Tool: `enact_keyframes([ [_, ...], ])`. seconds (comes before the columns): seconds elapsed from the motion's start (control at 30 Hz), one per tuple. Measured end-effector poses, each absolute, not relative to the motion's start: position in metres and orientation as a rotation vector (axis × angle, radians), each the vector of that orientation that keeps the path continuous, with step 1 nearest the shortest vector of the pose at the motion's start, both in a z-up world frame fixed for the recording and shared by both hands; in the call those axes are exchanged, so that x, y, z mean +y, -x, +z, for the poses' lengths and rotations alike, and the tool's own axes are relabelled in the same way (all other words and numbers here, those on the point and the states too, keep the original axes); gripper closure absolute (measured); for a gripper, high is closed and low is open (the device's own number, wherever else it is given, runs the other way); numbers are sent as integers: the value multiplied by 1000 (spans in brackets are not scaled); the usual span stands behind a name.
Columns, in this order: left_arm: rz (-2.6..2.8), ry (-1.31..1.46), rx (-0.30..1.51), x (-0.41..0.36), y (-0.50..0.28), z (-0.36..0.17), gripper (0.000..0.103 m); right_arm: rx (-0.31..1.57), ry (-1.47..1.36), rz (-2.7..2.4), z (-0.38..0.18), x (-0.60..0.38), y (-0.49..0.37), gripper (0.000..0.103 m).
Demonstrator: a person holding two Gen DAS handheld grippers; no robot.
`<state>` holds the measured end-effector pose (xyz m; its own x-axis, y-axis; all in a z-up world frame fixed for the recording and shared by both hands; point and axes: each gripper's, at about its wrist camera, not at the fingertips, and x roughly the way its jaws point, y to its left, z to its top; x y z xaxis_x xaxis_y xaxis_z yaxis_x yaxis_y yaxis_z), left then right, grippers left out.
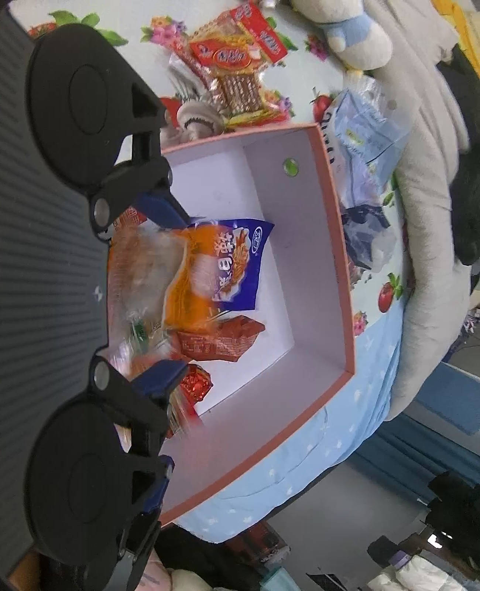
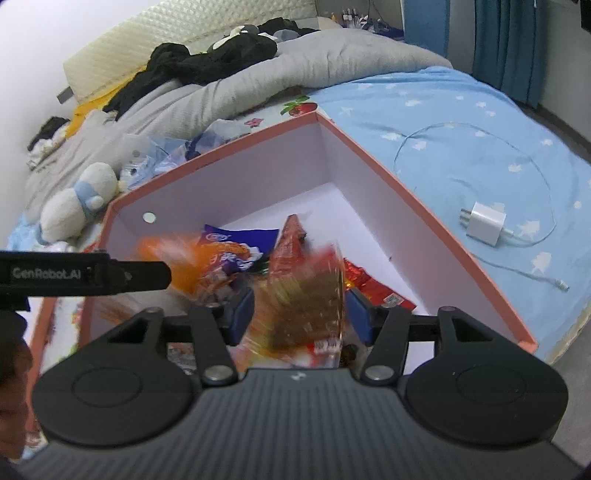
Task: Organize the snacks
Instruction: 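Withdraw both open grippers from the box back toward the snack heap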
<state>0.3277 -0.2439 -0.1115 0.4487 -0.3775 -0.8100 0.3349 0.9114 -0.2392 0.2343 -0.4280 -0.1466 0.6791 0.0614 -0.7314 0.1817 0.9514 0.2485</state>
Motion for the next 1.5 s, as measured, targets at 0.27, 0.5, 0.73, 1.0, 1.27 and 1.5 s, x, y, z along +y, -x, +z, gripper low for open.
enact_keyframes([
  [0.27,-426,41,958,-217,-290,-82,20,771,-296,-58,-122,-414,-201,30],
  [0.5,-416,61,881,-189,-238,-47,20,709,-285,-24,-95,-391,-161,30],
  [0.73,-391,75,798,-154,-186,-16,20,651,-267,27,-72,-359,-124,30],
  [1.0,-360,101,735,-112,-130,4,20,611,-243,77,-58,-324,-87,30],
  [1.27,-287,142,679,-64,-80,13,20,592,-188,157,-58,-294,-63,30],
  [1.5,-211,171,671,-25,-49,3,20,593,-168,225,-71,-270,-57,30],
])
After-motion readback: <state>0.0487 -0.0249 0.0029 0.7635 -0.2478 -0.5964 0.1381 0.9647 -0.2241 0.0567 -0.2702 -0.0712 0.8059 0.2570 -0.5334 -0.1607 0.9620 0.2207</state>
